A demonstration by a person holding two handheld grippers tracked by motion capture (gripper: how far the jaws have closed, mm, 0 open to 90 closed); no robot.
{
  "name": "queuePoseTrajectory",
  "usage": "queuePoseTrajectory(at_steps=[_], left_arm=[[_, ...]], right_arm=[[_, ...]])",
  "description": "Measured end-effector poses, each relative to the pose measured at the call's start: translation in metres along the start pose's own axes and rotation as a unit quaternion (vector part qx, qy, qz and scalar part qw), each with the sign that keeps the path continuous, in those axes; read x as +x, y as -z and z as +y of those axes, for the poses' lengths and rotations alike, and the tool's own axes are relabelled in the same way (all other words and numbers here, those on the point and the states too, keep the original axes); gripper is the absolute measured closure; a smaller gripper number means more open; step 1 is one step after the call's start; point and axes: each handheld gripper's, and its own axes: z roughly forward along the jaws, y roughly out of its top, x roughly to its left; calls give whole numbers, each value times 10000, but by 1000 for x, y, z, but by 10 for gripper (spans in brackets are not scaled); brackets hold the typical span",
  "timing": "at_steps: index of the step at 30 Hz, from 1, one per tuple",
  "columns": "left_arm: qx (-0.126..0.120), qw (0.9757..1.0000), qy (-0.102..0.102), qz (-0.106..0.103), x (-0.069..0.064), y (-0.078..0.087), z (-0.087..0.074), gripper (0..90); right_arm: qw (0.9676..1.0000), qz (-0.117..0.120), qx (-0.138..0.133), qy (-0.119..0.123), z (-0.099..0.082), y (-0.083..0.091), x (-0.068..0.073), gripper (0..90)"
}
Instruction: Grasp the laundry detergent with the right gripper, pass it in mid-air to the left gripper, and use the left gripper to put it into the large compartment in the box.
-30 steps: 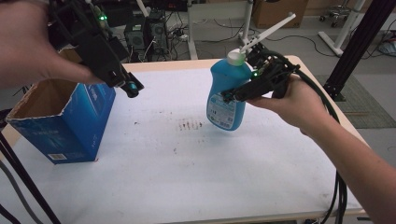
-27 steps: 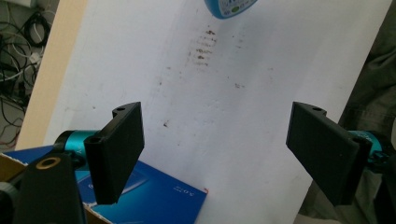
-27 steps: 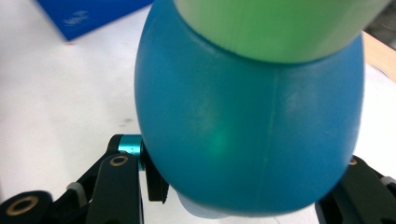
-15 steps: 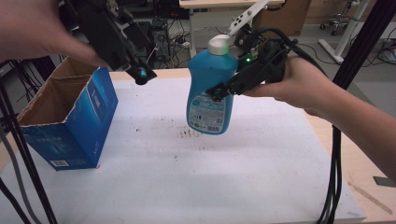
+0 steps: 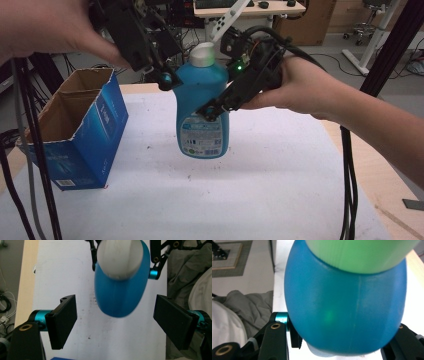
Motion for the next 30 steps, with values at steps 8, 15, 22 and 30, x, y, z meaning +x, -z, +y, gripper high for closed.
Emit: queuePoseTrajectory(at_steps=[8,15,22,30], left_arm=[[160,9990,81,-398,2,-8,4,193],[291,9982,58,-524,-1,-16,9,194],[241,9984,84,-507,1,-20,11,194],[253,9983,103,-512,1,-22,11,198]], right_arm=[[9998,133,68,165,11,-8,4,463],[9995,206,127,212,17,-11,6,463],[9994,201,57,269,20,-10,4,463],[9995,198,102,239,19,-9,4,463]])
